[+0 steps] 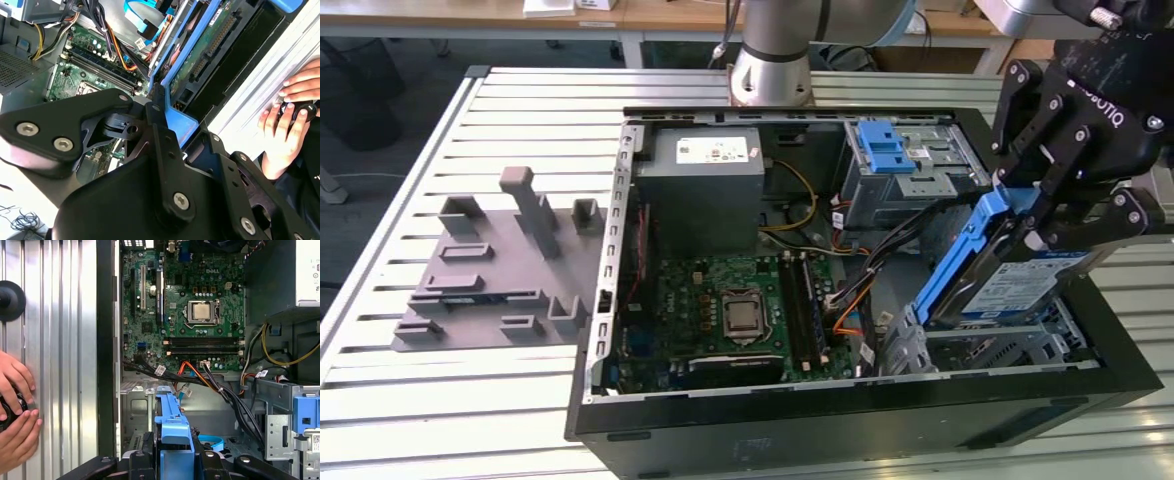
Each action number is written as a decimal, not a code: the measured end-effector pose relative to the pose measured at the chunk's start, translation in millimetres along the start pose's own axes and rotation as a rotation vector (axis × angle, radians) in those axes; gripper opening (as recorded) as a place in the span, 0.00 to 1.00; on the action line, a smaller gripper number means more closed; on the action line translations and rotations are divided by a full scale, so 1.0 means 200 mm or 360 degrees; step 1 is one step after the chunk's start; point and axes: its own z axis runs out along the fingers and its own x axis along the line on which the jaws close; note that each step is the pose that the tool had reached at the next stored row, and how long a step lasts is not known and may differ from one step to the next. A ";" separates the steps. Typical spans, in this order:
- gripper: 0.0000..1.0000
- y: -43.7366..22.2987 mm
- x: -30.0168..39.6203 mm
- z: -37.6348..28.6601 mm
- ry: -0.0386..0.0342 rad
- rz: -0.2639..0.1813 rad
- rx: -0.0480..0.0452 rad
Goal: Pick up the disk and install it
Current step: 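Insert the disk into the insertion slot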
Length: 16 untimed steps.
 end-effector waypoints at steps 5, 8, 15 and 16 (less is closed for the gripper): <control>0.50 0.000 0.000 0.008 0.0000 0.0000 0.0000; 0.50 0.000 0.000 0.012 0.0000 0.0000 0.0000; 0.50 0.000 0.000 0.002 -0.0006 0.0000 0.0000; 0.50 0.000 0.000 -0.001 -0.0008 0.0000 0.0000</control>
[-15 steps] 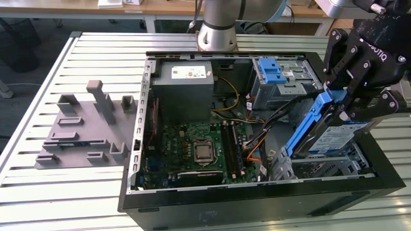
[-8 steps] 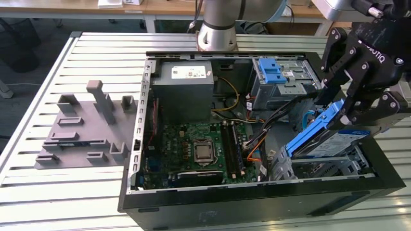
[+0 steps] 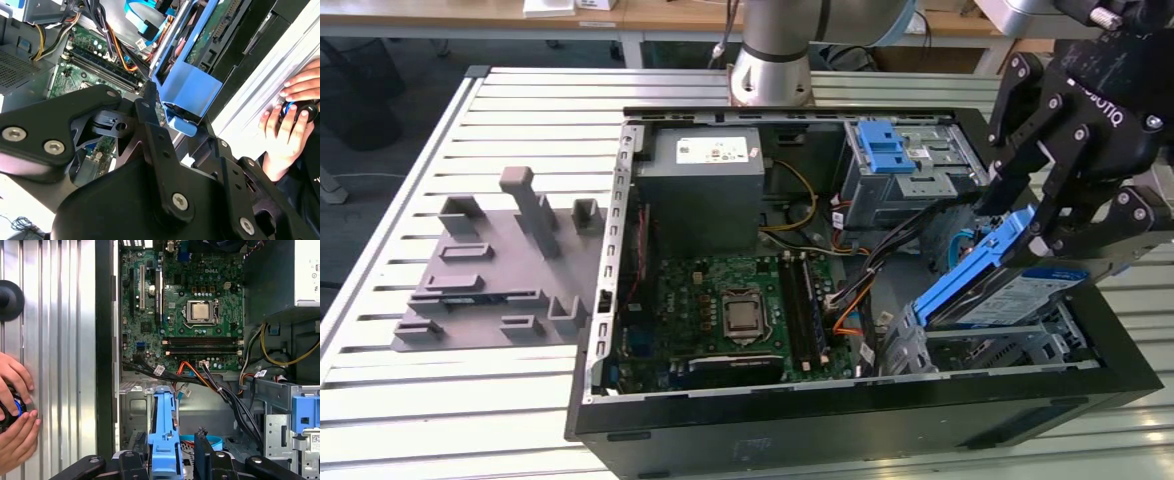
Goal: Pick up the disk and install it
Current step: 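Insert the disk into the insertion slot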
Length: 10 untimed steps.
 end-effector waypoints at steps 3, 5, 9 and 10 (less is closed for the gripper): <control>0.50 -0.001 0.000 -0.001 -0.0001 0.0000 -0.0002; 0.50 -0.013 -0.001 0.002 -0.0002 0.0000 -0.0010; 0.50 -0.043 -0.002 0.015 -0.0001 0.0001 -0.0032; 0.50 -0.047 -0.002 0.017 -0.0001 0.0001 -0.0036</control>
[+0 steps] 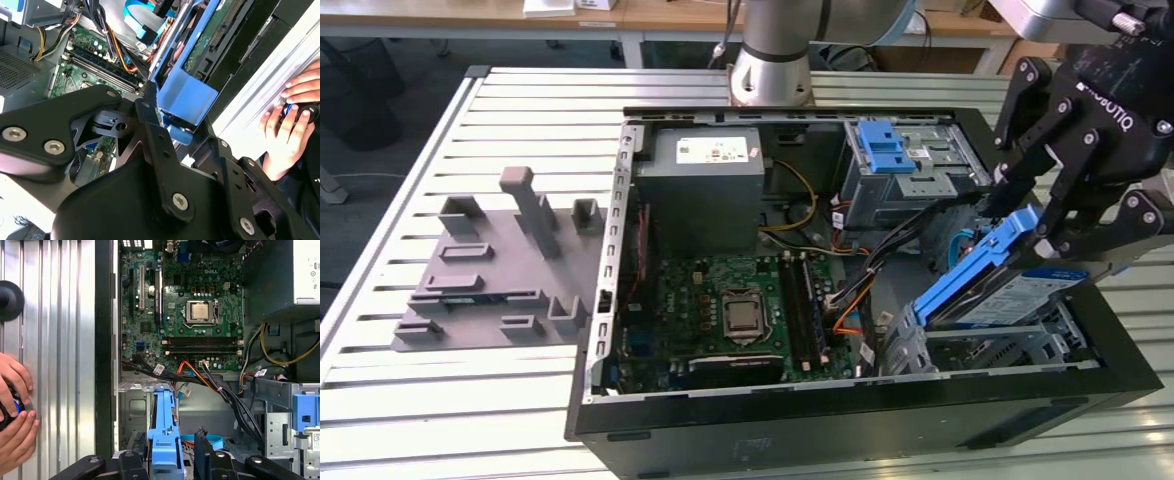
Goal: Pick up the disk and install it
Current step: 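Insert the disk into the insertion slot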
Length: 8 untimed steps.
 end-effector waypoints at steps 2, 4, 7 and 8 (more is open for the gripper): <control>0.49 -0.001 0.000 0.003 0.0000 0.0000 -0.0002; 0.42 0.000 0.001 0.004 -0.0004 0.0000 -0.0002; 0.37 0.010 0.001 0.006 -0.0010 0.0000 -0.0002; 0.37 0.022 0.002 0.006 -0.0011 0.0000 0.0000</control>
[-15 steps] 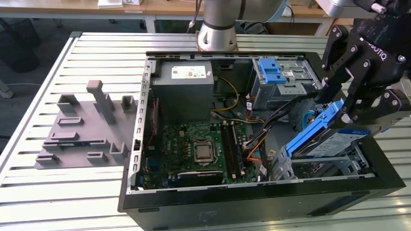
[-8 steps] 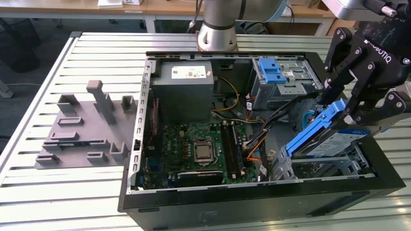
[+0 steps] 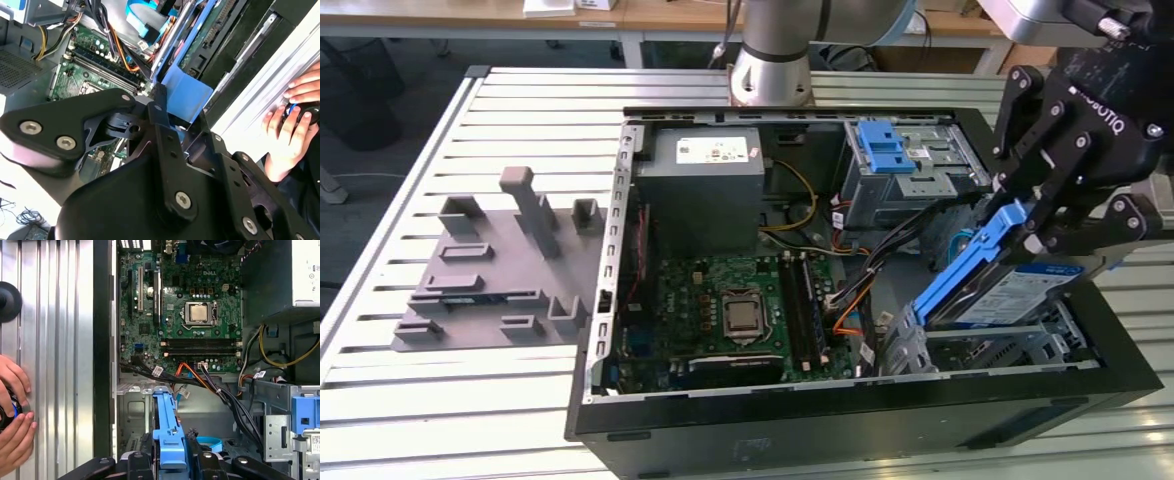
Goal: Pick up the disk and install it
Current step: 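Insert the disk into the insertion slot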
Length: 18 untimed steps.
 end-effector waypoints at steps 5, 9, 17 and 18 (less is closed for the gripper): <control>0.37 0.041 0.003 0.002 0.0000 0.0000 0.0005; 0.37 0.046 0.007 0.010 0.0000 0.0000 0.0005; 0.37 0.059 0.015 0.015 0.0000 0.0000 0.0006; 0.37 0.060 0.015 0.016 0.0000 0.0000 0.0006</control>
